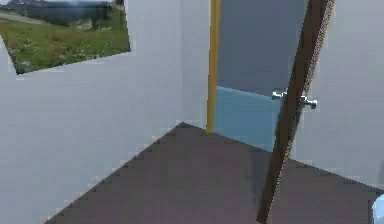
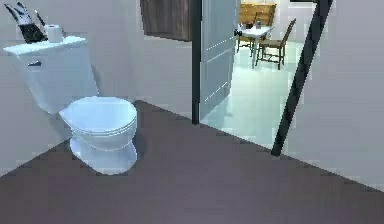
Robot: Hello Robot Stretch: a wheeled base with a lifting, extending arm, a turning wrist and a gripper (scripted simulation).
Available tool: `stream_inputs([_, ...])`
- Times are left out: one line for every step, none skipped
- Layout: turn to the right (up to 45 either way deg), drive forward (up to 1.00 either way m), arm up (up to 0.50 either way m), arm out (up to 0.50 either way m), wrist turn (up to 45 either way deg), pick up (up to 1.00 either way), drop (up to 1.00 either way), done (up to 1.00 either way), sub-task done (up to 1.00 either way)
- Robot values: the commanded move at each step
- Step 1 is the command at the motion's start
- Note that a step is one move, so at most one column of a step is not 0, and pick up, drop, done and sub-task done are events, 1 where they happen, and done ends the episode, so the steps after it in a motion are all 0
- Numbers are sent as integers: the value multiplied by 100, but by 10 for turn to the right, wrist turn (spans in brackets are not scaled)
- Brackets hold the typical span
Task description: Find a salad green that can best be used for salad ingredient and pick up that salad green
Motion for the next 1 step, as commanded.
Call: stream_inputs([0,100,0,0,0,0,0,0,0])
